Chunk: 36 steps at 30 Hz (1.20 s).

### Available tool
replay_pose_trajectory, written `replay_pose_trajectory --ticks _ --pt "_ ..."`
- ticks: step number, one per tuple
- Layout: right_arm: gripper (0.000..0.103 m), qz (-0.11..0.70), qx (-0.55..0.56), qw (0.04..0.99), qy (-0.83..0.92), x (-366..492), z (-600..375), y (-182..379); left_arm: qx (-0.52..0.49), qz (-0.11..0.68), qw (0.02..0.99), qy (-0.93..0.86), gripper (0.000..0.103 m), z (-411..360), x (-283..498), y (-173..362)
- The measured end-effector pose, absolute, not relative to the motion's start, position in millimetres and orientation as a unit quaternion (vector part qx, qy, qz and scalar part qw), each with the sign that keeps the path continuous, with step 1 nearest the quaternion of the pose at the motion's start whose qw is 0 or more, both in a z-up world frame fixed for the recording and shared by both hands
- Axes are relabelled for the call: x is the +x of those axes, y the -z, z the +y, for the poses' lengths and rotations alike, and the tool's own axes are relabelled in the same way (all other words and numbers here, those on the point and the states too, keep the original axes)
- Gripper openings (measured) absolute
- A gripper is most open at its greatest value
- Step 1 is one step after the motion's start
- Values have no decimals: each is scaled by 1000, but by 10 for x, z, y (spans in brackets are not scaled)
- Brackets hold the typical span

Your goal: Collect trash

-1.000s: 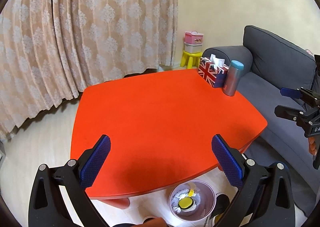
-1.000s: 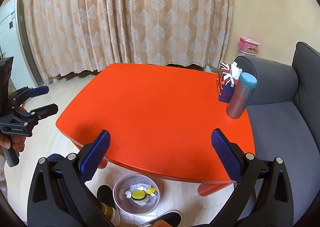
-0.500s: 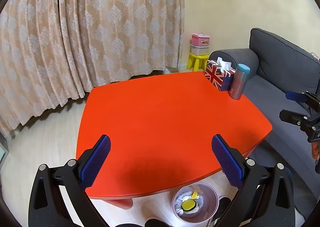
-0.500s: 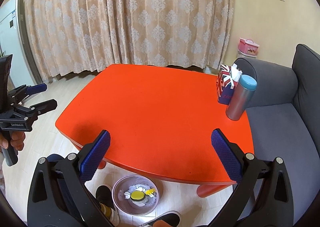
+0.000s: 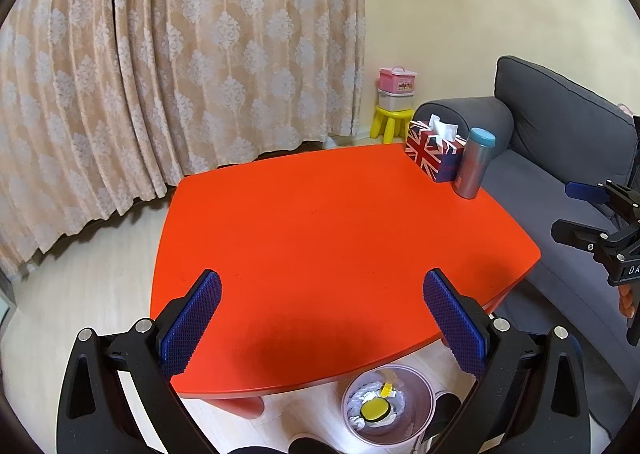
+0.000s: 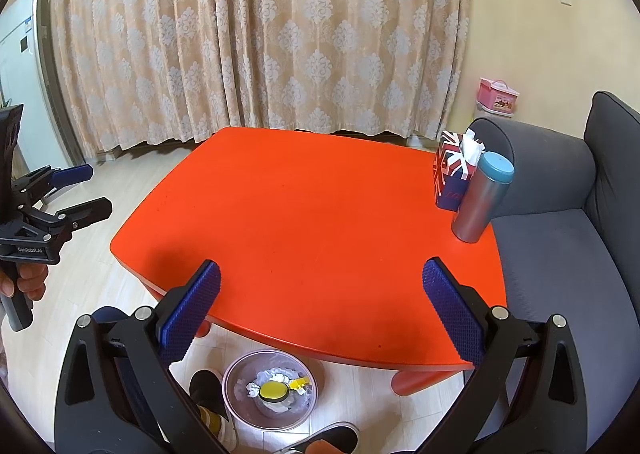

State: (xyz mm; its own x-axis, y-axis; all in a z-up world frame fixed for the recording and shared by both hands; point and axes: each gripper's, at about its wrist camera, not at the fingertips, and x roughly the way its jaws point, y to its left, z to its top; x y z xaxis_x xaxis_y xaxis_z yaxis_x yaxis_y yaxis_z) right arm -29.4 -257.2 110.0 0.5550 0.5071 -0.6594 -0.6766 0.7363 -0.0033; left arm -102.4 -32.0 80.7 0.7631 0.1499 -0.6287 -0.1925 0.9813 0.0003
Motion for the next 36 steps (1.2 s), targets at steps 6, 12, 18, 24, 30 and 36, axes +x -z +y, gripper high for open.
replay_pose_trajectory --ticks 6,12,18,24,30,36 --pt "99 328 -129 872 -339 -280 -2575 -1106 -32 332 938 -90 97 -344 -1029 -814" --pt "99 328 -130 872 -339 -295 -2570 -1099 -32 332 939 -88 97 -341 -1039 -812" --pt "99 328 -130 872 -339 -289 -2570 -1103 -32 332 939 -88 97 -339 -1041 -815" --pt "99 327 -130 872 -339 -286 -2573 -1103 -32 332 939 -87 97 -339 -1044 -818" --pt "99 328 -131 872 -339 -279 -2574 -1108 -32 333 938 -87 97 -337 -1044 -817" --pt "99 329 -132 872 -338 -275 -2584 -1089 -32 333 938 -87 97 -337 -1044 -817"
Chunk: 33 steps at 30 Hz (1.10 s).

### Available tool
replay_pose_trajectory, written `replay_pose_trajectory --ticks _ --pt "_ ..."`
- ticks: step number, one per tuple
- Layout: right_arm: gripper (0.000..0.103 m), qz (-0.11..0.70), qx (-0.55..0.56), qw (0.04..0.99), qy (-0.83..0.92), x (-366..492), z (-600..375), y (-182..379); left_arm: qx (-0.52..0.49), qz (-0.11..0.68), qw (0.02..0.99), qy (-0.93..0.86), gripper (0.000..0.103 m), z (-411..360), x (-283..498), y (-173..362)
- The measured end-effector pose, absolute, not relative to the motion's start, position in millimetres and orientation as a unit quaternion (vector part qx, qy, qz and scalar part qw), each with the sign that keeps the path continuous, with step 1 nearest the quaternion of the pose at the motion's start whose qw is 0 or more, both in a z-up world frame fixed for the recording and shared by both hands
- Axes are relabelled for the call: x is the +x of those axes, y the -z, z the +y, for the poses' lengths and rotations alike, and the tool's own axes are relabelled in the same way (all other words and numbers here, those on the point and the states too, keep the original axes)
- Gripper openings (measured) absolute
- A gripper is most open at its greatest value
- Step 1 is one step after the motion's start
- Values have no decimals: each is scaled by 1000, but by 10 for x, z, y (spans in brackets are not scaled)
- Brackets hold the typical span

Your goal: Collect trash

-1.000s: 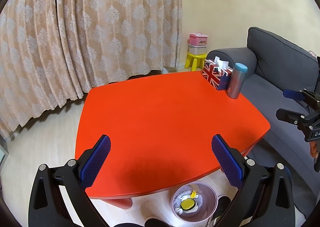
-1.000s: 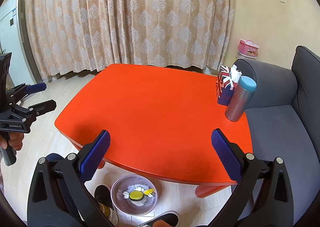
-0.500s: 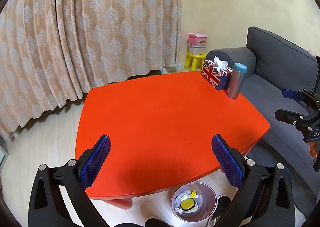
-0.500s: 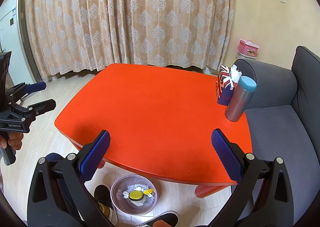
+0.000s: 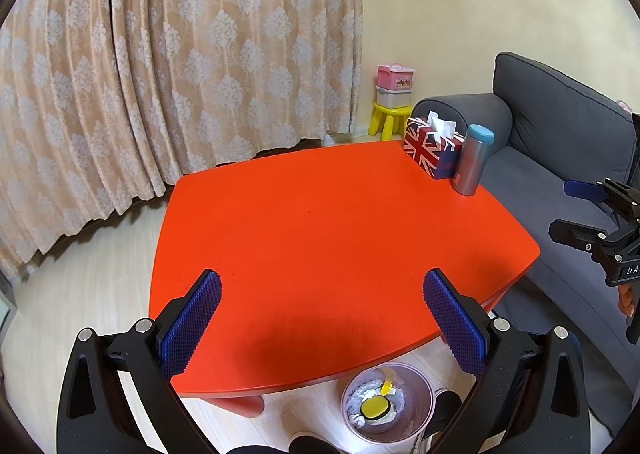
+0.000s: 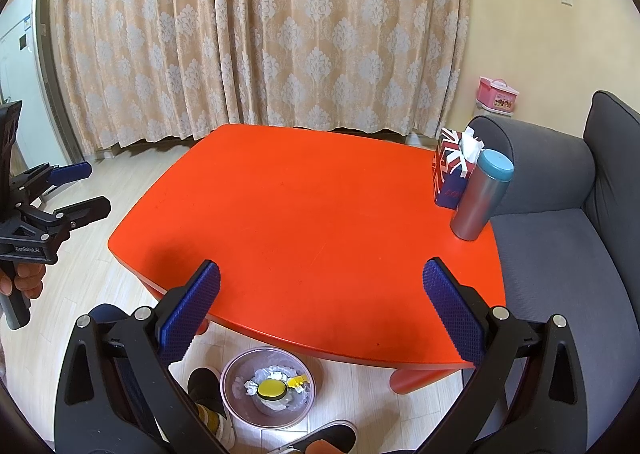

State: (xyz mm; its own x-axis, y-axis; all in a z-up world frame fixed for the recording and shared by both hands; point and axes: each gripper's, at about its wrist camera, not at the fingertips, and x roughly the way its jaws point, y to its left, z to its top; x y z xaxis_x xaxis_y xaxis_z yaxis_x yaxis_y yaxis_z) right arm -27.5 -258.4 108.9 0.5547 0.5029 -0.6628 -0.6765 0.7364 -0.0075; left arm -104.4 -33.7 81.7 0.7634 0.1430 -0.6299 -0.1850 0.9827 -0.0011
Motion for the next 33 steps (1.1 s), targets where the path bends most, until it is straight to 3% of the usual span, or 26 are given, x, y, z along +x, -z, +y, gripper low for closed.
replay_pose_trajectory --ticks 33 --pt "100 334 -139 869 -338 -248 -2614 -1030 -32 345 935 -79 97 -350 -1068 -667"
